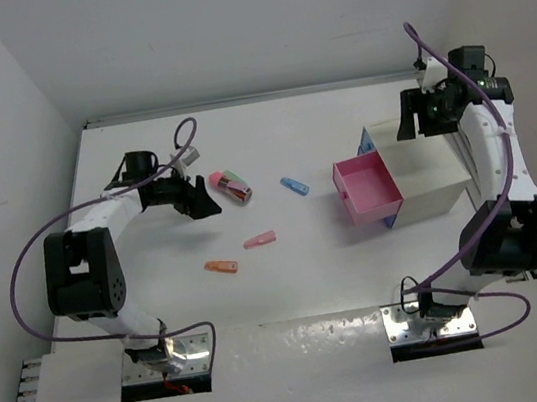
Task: Sort the stationery into containers
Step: Pick up the stationery from the center of the board.
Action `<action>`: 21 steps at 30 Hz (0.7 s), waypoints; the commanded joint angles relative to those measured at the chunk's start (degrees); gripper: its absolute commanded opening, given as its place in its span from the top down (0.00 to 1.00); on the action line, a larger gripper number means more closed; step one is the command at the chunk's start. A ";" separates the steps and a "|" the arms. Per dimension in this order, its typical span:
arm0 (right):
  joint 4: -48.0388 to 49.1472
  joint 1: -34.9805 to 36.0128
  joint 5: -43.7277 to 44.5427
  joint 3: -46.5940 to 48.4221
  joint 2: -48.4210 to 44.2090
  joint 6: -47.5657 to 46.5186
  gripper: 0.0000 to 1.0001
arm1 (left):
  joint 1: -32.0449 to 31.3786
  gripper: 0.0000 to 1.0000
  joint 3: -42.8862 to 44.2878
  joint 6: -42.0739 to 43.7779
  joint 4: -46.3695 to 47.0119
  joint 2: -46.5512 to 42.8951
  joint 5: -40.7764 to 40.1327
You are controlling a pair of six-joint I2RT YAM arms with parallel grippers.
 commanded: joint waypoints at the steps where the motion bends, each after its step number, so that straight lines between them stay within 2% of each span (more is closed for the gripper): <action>1: -0.29 -0.25 1.05 0.30 0.22 1.80 0.34 | -0.87 0.15 5.86 4.65 -4.74 2.00 4.56; 6: 0.15 0.88 1.41 -3.04 -2.59 1.71 0.33 | -1.40 0.14 11.32 15.28 -16.43 1.22 3.77; 10: -1.17 2.64 1.93 -5.06 -5.32 -0.30 0.32 | 1.14 0.13 13.60 26.16 -26.53 1.74 6.22; 12: -1.34 3.61 2.19 -6.38 -6.73 -0.75 0.31 | 4.11 0.13 14.83 33.10 -37.14 3.58 9.83; 13: -0.65 3.70 2.02 -6.91 -7.43 -0.75 0.31 | 4.74 0.13 16.40 40.89 -41.10 4.37 10.62; 14: -0.30 4.22 2.11 -7.87 -8.65 -0.66 0.31 | 5.36 0.13 17.03 43.75 -47.93 4.99 11.06; 16: 0.15 5.19 2.37 -8.32 -9.63 -1.01 0.30 | 7.81 0.13 17.82 48.76 -52.80 5.44 10.81; 18: 0.59 5.81 2.90 -7.97 -9.89 -1.27 0.30 | 8.79 0.13 17.74 50.36 -53.18 4.74 8.19; 21: 1.81 5.99 2.46 -7.87 -10.25 -1.80 0.31 | 10.90 0.11 17.65 47.39 -50.03 2.80 4.05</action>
